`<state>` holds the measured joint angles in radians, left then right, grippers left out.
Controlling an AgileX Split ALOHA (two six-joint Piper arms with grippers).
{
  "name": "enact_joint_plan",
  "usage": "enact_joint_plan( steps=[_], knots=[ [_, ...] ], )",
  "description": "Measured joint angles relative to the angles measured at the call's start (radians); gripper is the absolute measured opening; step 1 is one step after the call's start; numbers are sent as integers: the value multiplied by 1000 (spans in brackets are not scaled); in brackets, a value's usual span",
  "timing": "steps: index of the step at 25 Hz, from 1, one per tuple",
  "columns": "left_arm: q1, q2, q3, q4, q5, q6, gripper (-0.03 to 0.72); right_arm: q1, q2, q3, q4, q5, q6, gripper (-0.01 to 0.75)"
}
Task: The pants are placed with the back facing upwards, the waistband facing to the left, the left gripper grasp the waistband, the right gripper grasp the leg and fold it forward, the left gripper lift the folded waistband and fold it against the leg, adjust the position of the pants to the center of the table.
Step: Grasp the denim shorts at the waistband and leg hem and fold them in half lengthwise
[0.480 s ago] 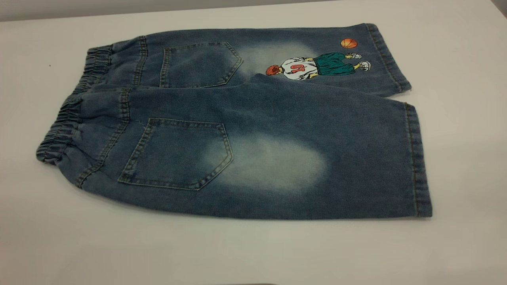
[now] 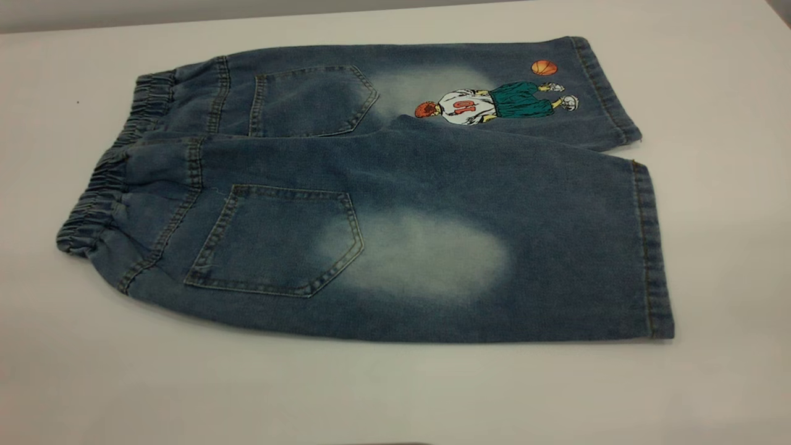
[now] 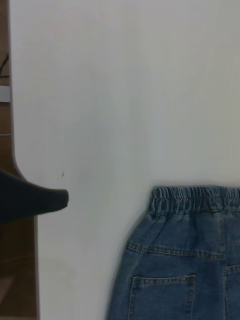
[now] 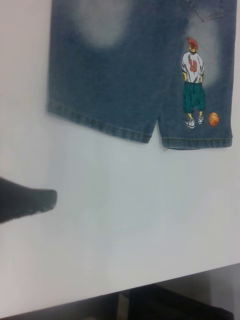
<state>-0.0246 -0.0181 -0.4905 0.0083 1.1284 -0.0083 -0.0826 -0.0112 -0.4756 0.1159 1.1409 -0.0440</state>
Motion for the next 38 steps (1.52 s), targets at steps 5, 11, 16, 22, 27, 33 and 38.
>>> enact_joint_plan(
  steps=[5,11,16,22,27,33,38],
  knots=[
    [0,0,0,0,0,0,534,0,0,0,0,0,0,458],
    [0,0,0,0,0,0,534,0,0,0,0,0,0,458],
    [0,0,0,0,0,0,534,0,0,0,0,0,0,458],
    [0,0,0,0,0,0,534,0,0,0,0,0,0,458],
    [0,0,0,0,0,0,534,0,0,0,0,0,0,458],
    [-1,0,0,-26,0,-40,534,0,0,0,36,0,0,458],
    [-1,61,-21,-54,8,-122,534,5,5,-8,72,-8,0,458]
  ],
)
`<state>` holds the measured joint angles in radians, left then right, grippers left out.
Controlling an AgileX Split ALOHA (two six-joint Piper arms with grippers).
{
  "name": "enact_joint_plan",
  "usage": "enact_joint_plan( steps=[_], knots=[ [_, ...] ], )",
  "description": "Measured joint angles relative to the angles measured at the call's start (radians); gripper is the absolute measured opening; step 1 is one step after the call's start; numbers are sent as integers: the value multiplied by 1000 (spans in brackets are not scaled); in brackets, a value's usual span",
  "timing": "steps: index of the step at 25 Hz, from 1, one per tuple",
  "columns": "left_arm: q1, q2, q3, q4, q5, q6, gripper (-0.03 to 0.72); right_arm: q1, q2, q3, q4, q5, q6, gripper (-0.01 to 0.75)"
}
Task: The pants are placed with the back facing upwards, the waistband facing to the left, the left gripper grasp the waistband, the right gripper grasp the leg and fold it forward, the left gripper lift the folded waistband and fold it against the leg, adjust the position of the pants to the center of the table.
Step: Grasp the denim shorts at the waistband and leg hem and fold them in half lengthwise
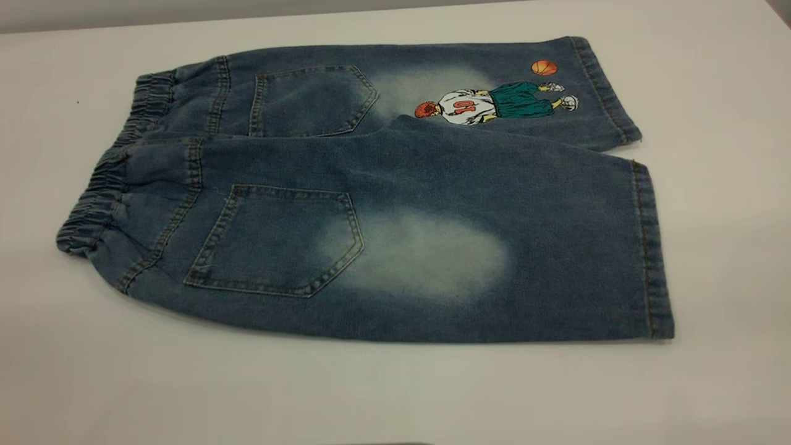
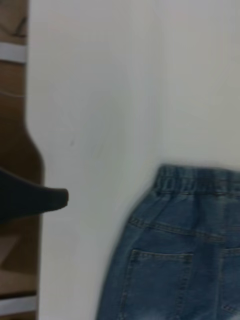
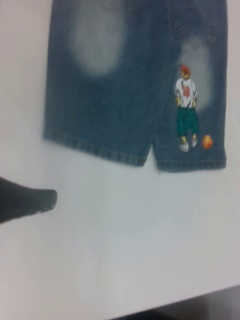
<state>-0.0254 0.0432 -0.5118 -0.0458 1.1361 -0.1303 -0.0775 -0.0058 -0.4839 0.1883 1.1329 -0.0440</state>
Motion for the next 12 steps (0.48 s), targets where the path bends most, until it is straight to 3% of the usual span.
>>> enact_joint_plan(
  steps=[4,12],
  knots=[
    [0,163,-65,9,-23,-111,534,19,69,-40,29,-9,0,458],
    [0,659,-167,36,-233,-188,534,19,365,-144,28,-123,0,458]
  ],
)
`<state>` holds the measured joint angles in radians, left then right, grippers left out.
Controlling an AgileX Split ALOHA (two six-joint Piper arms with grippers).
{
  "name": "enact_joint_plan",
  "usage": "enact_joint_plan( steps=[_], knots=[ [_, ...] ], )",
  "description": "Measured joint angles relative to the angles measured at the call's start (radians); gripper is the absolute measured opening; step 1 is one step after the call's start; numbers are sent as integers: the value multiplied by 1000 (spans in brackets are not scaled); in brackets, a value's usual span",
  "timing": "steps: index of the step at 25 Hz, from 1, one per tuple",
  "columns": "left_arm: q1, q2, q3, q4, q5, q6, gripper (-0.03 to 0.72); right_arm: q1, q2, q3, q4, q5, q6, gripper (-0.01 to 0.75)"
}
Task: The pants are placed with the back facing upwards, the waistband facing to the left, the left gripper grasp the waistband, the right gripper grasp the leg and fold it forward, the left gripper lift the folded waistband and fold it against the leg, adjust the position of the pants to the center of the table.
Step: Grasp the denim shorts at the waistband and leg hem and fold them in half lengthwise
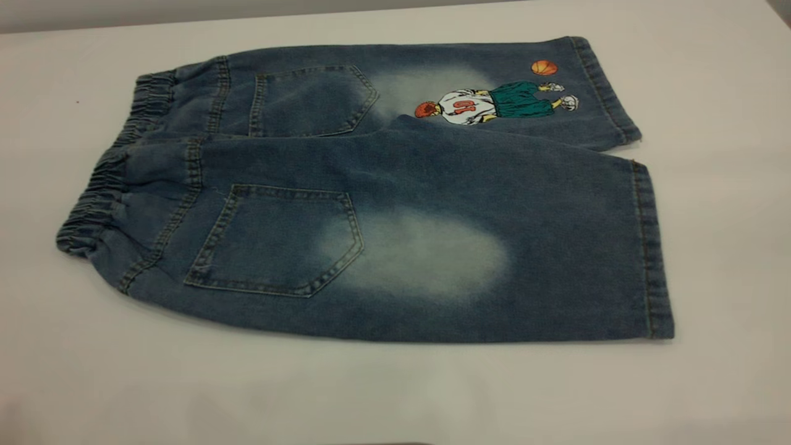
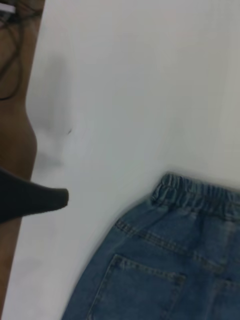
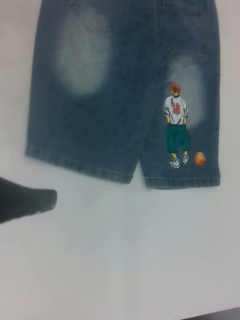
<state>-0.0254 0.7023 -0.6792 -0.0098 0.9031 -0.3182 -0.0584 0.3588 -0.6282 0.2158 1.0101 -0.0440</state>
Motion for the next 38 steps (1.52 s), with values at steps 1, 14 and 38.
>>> enact_joint_plan(
  steps=[1,14,38],
  knots=[
    [0,75,-19,10,-20,0,534,0,31,-9,-9,-10,0,458],
    [0,864,-223,44,-270,0,534,0,200,-19,-14,-115,0,458],
    [0,1299,-236,70,-585,0,533,0,316,-87,11,-142,-19,458]
  ],
)
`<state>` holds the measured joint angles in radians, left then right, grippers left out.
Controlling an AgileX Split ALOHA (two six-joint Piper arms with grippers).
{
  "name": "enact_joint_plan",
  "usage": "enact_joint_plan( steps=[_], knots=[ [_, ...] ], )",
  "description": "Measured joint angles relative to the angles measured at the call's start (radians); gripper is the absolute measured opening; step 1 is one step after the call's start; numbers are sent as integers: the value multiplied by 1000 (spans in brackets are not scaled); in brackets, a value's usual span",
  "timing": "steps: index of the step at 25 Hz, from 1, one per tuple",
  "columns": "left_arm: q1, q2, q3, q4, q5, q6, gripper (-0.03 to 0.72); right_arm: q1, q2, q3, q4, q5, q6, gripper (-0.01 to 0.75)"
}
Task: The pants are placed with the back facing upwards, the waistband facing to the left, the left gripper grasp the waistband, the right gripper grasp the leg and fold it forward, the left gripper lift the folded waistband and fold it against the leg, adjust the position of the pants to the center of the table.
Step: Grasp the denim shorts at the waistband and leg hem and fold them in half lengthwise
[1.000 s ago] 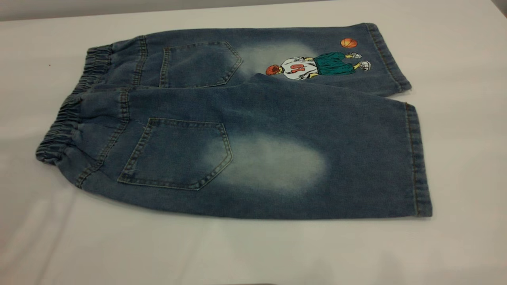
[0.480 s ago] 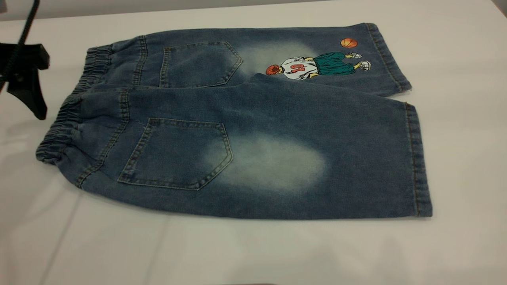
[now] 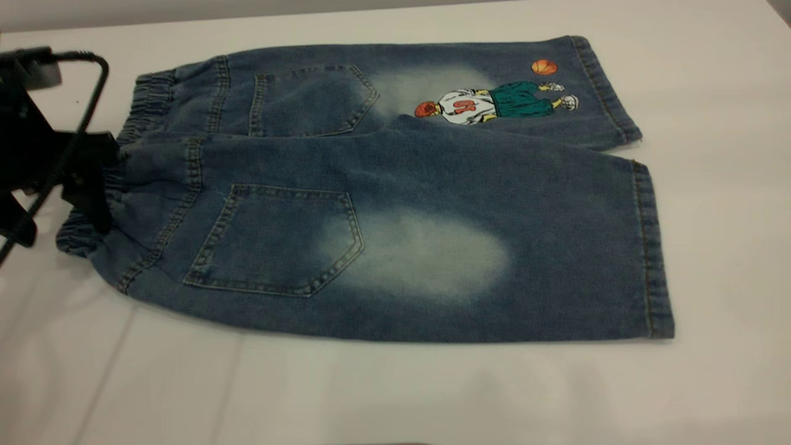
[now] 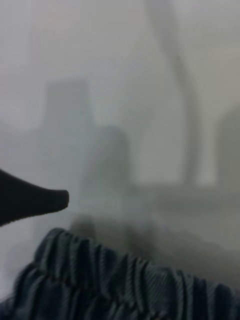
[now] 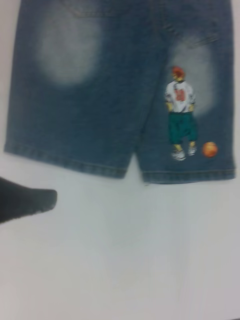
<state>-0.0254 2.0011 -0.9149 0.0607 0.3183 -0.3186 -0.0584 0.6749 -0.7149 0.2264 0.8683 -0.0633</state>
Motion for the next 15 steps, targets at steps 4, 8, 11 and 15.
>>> enact_joint_plan(
  steps=[4,8,11,15],
  knots=[
    [0,48,-6,0,-25,0,533,0,0,-14,3,9,-4,458],
    [0,74,-16,-1,-24,1,530,0,0,-14,7,15,-8,458],
    [0,87,-21,-8,-23,3,476,0,1,-14,7,16,-9,458],
    [-9,89,-22,-37,-48,4,228,0,1,-14,19,17,-22,458]
  ],
)
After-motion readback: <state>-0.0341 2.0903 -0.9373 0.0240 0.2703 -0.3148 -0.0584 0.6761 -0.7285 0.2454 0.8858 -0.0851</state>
